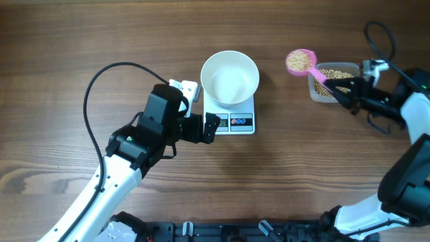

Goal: Scoop item into bowl and weigh 150g on scale
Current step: 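Lift the filled scoop and carry it over the white bowl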

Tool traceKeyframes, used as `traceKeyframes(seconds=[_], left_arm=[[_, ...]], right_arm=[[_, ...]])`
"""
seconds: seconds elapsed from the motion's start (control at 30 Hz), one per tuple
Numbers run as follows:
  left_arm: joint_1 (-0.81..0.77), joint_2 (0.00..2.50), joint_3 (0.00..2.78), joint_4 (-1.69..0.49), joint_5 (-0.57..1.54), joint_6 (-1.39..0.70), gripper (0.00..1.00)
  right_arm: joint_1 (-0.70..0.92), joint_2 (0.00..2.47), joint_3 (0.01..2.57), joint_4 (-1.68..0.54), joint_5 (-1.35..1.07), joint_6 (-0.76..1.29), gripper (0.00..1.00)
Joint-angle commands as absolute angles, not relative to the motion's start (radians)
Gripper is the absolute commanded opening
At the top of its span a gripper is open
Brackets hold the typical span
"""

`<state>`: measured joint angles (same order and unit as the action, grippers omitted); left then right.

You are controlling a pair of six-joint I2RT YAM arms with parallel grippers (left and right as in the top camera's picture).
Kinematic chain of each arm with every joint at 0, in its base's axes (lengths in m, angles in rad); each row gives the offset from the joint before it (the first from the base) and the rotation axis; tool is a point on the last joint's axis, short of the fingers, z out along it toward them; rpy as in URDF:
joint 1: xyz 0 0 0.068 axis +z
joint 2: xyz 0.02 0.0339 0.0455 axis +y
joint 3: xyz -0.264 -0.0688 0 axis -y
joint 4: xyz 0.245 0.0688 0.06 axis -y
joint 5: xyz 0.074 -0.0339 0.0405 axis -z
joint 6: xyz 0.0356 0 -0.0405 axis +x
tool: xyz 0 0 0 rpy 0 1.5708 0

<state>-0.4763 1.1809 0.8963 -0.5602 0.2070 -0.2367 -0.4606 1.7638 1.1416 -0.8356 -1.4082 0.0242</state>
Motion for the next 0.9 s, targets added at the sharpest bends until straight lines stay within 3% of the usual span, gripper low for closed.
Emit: traceKeyframes(seconds=[0.0,0.23,0.4,0.87], left_arm=[[-0.482,1.172,0.896,-0.557,0.197,-0.216,1.0],[-0.482,1.172,0.896,-0.557,0.197,-0.216,1.0],[-0.482,1.172,0.896,-0.557,0.197,-0.216,1.0],[-0.482,1.172,0.896,-0.557,0.197,-0.216,1.0]], right_arm=[[-0.358,1.745,1.187,-0.732,-1.43,0.193,0.04],[-0.192,1.665,1.195,-0.371,-1.368,0.414,0.05],[-0.097,1.66,1.195,-0.219,-1.34,0.443,0.04],[0.009,1.66,1.195,-0.356,-1.002,0.273,0.05]])
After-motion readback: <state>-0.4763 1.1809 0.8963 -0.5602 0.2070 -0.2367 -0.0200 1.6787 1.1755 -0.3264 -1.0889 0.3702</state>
